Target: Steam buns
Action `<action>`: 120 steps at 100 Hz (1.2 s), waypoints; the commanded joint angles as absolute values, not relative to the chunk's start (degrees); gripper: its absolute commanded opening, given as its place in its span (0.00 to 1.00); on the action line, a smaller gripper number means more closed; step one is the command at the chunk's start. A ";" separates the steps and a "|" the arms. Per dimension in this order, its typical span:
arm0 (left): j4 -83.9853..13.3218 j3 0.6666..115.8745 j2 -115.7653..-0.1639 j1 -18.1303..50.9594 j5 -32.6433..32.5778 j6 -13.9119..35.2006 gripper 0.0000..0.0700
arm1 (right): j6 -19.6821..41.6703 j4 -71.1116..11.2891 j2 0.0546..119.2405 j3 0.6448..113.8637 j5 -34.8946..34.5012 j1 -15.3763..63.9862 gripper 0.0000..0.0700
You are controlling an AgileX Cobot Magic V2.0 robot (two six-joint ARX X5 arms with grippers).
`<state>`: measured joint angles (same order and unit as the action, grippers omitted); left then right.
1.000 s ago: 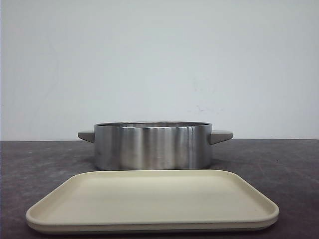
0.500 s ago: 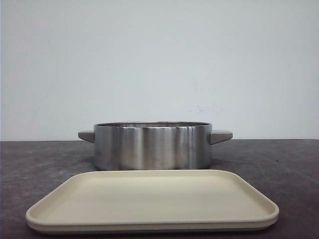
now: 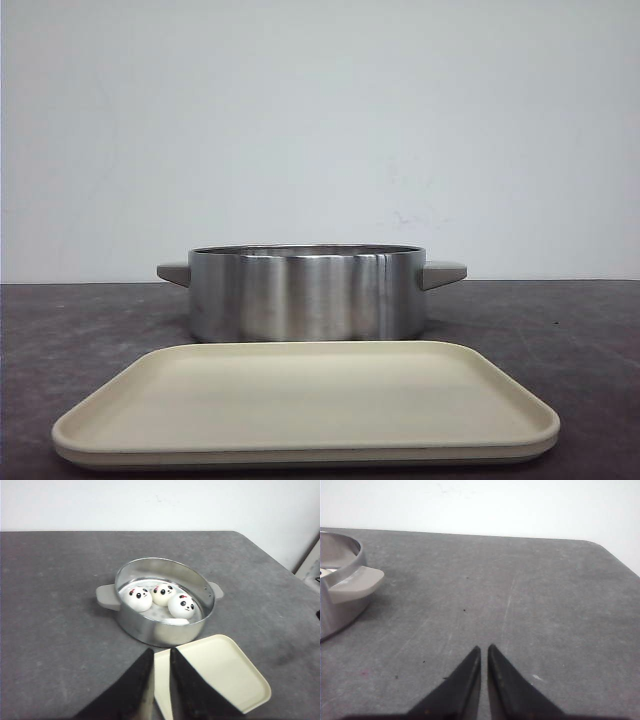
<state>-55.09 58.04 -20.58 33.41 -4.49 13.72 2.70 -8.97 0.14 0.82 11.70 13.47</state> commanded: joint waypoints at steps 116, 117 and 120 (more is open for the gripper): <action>-11.03 0.78 -0.19 2.35 0.23 4.25 0.02 | 1.93 -9.06 0.21 0.69 11.90 13.63 0.02; -11.00 0.78 -0.19 2.28 0.23 3.84 0.02 | 1.93 -9.06 0.21 0.69 11.90 13.63 0.02; -11.05 0.78 -0.19 2.02 0.19 2.98 0.02 | 1.96 -9.06 0.21 0.69 11.90 13.63 0.02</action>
